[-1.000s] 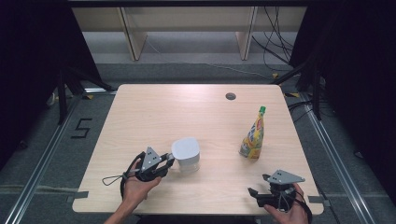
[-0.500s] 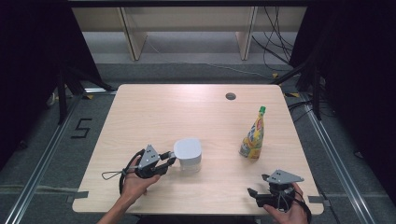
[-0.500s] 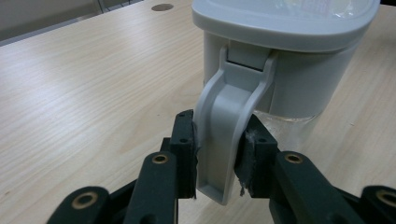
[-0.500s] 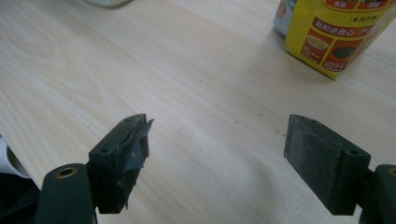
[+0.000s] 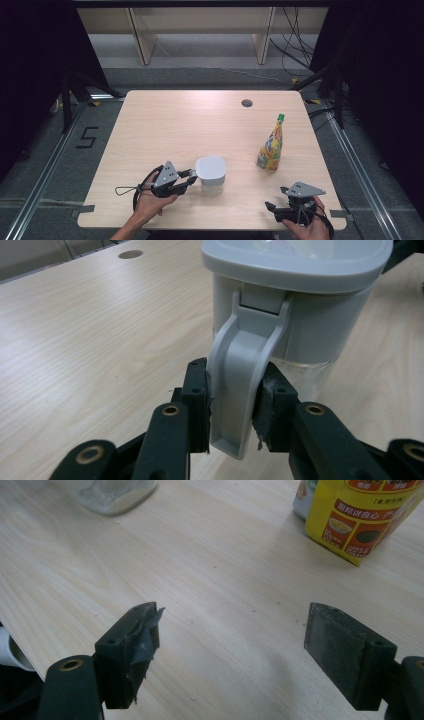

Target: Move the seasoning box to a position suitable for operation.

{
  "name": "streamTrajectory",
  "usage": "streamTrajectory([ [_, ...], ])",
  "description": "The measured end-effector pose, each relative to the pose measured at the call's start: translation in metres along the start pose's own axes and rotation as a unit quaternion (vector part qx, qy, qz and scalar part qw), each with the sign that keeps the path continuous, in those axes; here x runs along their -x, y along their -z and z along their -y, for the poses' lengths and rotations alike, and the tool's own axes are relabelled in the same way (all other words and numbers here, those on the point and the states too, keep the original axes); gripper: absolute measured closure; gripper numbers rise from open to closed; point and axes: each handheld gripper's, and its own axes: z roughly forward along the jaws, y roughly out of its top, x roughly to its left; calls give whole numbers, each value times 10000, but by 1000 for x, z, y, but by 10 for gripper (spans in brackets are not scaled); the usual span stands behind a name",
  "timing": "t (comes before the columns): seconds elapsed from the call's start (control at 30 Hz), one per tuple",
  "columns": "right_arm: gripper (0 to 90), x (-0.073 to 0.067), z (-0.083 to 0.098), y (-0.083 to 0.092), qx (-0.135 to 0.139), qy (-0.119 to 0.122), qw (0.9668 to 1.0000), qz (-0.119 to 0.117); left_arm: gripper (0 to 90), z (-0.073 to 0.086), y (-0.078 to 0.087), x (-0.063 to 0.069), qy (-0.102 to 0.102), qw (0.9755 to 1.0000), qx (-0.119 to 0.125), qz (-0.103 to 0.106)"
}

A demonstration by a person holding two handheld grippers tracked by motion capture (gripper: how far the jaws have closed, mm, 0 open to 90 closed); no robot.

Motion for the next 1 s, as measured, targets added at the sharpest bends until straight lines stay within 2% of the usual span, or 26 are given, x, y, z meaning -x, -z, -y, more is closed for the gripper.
streamTrajectory([
  [0.13, 230, 0, 0, 0, 3, -1, 10000, 2, 693, 0, 2, 9, -56, 9998, -10, 184],
  [0.23, 230, 0, 0, 0, 6, 9, 10000, -2, 692, 0, 3, 10, -139, 9995, -36, 266],
  [0.33, 231, 0, 0, 0, 12, 22, 10000, -2, 692, 2, 5, 13, -51, 9995, -17, 316],
  [0.37, 231, 0, 0, 0, 14, 22, 10000, -1, 691, 2, 6, 13, -126, 9994, -37, 320],
  [0.43, 231, 0, 0, 0, 15, 19, 10000, 2, 691, 2, 7, 14, -134, 9993, -28, 345],
  [0.5, 231, 0, 0, 0, 11, 20, 10000, 2, 690, 3, 7, 15, -63, 9992, 1, 389],
  [0.67, 231, 0, 0, 0, 0, 10, 10000, -11, 688, 2, 8, 13, -142, 9991, -88, 379],
  [0.8, 231, 0, 0, 0, -10, -2, 10000, -16, 684, 2, 8, 13, -110, 9991, -84, 402],
  [0.83, 231, 0, 0, 0, -11, -8, 10000, -13, 683, 3, 7, 15, 40, 9992, -77, 386],
  [0.87, 231, 0, 0, 0, 3, 18, 10000, -9, 681, 2, 7, 15, 39, 9992, -84, 380],
  [0.9, 231, 0, 0, 0, -8, -6, 10000, -10, 680, 1, 7, 13, -63, 9992, -114, 385],
  [0.93, 231, 0, 0, 0, -13, -12, 10000, -11, 677, 2, 7, 13, -29, 9992, -119, 373],
  [0.97, 231, 0, 0, 0, -12, -12, 10000, -11, 670, 2, 6, 14, 87, 9992, -55, 387],
  [1.0, 232, 0, 0, 0, 5, 3, 10000, -18, 612, 1, 6, 12, -18, 9992, -78, 403],
])
